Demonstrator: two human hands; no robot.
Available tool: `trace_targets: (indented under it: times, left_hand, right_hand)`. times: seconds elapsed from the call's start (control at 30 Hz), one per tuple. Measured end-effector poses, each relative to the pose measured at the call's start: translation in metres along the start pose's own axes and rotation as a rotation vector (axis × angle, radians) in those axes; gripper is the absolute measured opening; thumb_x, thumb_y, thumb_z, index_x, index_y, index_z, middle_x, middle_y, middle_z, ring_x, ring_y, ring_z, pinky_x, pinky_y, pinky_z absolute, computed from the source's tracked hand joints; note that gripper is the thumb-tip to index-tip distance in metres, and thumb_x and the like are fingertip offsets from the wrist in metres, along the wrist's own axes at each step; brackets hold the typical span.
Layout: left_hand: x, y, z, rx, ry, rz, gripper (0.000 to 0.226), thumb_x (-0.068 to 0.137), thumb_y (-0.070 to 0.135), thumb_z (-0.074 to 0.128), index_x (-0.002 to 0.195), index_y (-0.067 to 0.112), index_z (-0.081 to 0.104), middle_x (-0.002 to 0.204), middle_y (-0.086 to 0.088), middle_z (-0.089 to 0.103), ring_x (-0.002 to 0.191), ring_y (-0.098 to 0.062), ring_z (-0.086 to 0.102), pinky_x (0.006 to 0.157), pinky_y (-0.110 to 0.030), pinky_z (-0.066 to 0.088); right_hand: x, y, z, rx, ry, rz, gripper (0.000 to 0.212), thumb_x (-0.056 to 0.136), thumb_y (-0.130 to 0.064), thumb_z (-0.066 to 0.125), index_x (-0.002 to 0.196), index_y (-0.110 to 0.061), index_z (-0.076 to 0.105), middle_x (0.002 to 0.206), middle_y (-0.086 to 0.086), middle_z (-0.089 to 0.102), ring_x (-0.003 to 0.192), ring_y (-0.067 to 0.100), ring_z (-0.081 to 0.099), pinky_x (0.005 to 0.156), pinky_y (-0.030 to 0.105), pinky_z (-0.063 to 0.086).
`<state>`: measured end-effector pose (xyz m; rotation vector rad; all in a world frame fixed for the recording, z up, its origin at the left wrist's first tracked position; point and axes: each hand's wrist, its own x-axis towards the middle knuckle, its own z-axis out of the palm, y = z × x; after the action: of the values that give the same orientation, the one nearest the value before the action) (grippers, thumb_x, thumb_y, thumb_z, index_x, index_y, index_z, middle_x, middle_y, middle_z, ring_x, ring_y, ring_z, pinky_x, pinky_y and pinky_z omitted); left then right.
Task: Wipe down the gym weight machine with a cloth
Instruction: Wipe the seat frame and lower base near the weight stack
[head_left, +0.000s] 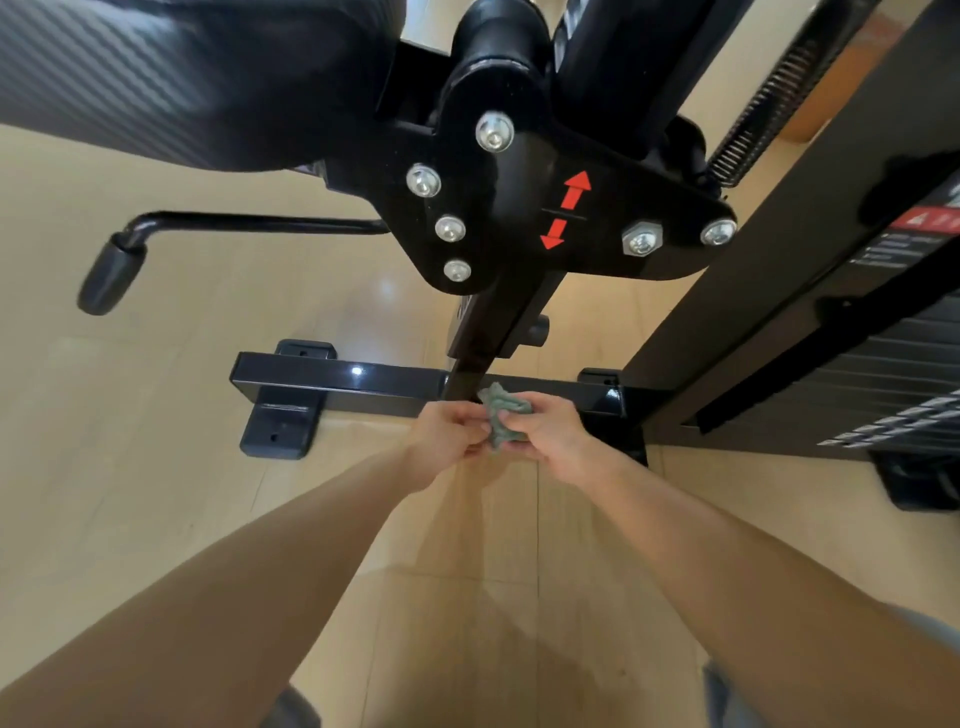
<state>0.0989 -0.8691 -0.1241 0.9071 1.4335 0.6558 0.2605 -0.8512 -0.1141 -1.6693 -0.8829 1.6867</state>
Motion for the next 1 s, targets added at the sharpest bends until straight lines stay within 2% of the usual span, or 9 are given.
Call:
trace_targets:
  times: [0.07, 0.13, 0.2, 0.27, 0.37, 0.53, 0.73, 0.83, 1.0]
  left_hand:
    - [0.004, -0.001, -0.008, 0.057, 0.121, 0.064, 0.021, 0.092, 0.005, 0.068, 0.104, 0.02, 0.077, 0.095, -0.003, 0.075, 0.091, -0.022, 0.072, 0.083, -0.032, 0.061]
    - [0.004, 0.001, -0.018, 0.141, 0.3, 0.119, 0.016, 0.091, 0.015, 0.072, 0.104, 0.025, 0.074, 0.094, 0.002, 0.073, 0.091, -0.019, 0.07, 0.085, -0.033, 0.058]
    - [0.001, 0.008, -0.026, 0.164, 0.394, 0.159, 0.025, 0.093, 0.023, 0.072, 0.117, 0.023, 0.066, 0.099, 0.006, 0.068, 0.091, -0.011, 0.065, 0.08, -0.024, 0.052]
    - [0.001, 0.016, -0.029, 0.152, 0.384, 0.192, 0.039, 0.093, 0.029, 0.072, 0.13, 0.026, 0.06, 0.112, 0.008, 0.064, 0.097, -0.009, 0.063, 0.084, -0.025, 0.05]
    - [0.002, 0.021, -0.02, 0.111, 0.312, 0.216, 0.04, 0.095, 0.03, 0.07, 0.134, 0.023, 0.063, 0.12, 0.007, 0.067, 0.106, -0.011, 0.063, 0.09, -0.027, 0.048]
    - [0.005, 0.022, -0.021, 0.12, 0.336, 0.228, 0.032, 0.096, 0.029, 0.068, 0.127, 0.018, 0.069, 0.11, 0.006, 0.073, 0.103, -0.012, 0.068, 0.097, -0.033, 0.055]
    - [0.006, 0.025, -0.018, 0.254, 0.385, 0.238, 0.031, 0.094, 0.034, 0.07, 0.12, 0.017, 0.07, 0.111, 0.002, 0.074, 0.1, -0.016, 0.069, 0.094, -0.038, 0.056]
    - [0.007, 0.026, -0.02, 0.249, 0.382, 0.233, 0.031, 0.093, 0.035, 0.071, 0.119, 0.017, 0.07, 0.112, 0.002, 0.074, 0.1, -0.017, 0.069, 0.091, -0.037, 0.056]
    - [0.005, 0.029, -0.018, 0.246, 0.394, 0.229, 0.032, 0.094, 0.033, 0.07, 0.122, 0.017, 0.068, 0.112, 0.006, 0.07, 0.099, -0.013, 0.062, 0.087, -0.029, 0.046]
  right_hand:
    - [0.002, -0.003, -0.024, -0.033, 0.122, -0.084, 0.022, 0.088, -0.004, 0.073, 0.107, -0.013, 0.071, 0.109, 0.011, 0.072, 0.099, 0.027, 0.072, 0.078, 0.036, 0.062]
    - [0.002, -0.007, -0.045, -0.304, 0.344, -0.255, 0.029, 0.088, -0.008, 0.075, 0.116, -0.01, 0.07, 0.106, 0.003, 0.071, 0.101, 0.022, 0.069, 0.087, 0.033, 0.058]
    - [0.001, -0.007, -0.058, -0.573, 0.542, -0.38, 0.041, 0.089, -0.011, 0.073, 0.129, -0.01, 0.064, 0.114, 0.002, 0.067, 0.107, 0.018, 0.063, 0.096, 0.029, 0.05]
    - [0.001, -0.003, -0.066, -0.688, 0.61, -0.408, 0.055, 0.092, -0.013, 0.071, 0.143, -0.014, 0.052, 0.129, 0.004, 0.061, 0.119, 0.019, 0.058, 0.104, 0.03, 0.045]
    - [0.006, 0.015, -0.065, -0.808, 0.472, -0.339, 0.071, 0.092, -0.012, 0.07, 0.154, -0.019, 0.036, 0.149, 0.004, 0.049, 0.138, 0.024, 0.046, 0.115, 0.039, 0.039]
    - [0.006, 0.029, -0.032, -1.224, 0.138, -0.348, 0.082, 0.09, -0.007, 0.066, 0.158, -0.025, 0.025, 0.166, 0.0, 0.017, 0.153, 0.027, 0.011, 0.125, 0.044, 0.019]
    - [0.016, 0.019, 0.004, -1.41, -0.136, -0.511, 0.082, 0.093, -0.03, 0.068, 0.159, -0.026, 0.019, 0.167, -0.005, 0.015, 0.155, 0.023, 0.01, 0.125, 0.043, 0.018]
    - [0.02, 0.026, -0.006, -1.52, -0.132, -0.531, 0.086, 0.092, -0.034, 0.068, 0.159, -0.028, 0.015, 0.168, -0.005, 0.011, 0.155, 0.023, 0.007, 0.125, 0.046, 0.018]
    - [0.02, 0.017, -0.044, -1.483, 0.1, -0.396, 0.081, 0.094, -0.028, 0.063, 0.159, -0.028, 0.016, 0.166, -0.004, 0.019, 0.152, 0.023, 0.019, 0.123, 0.046, 0.021]
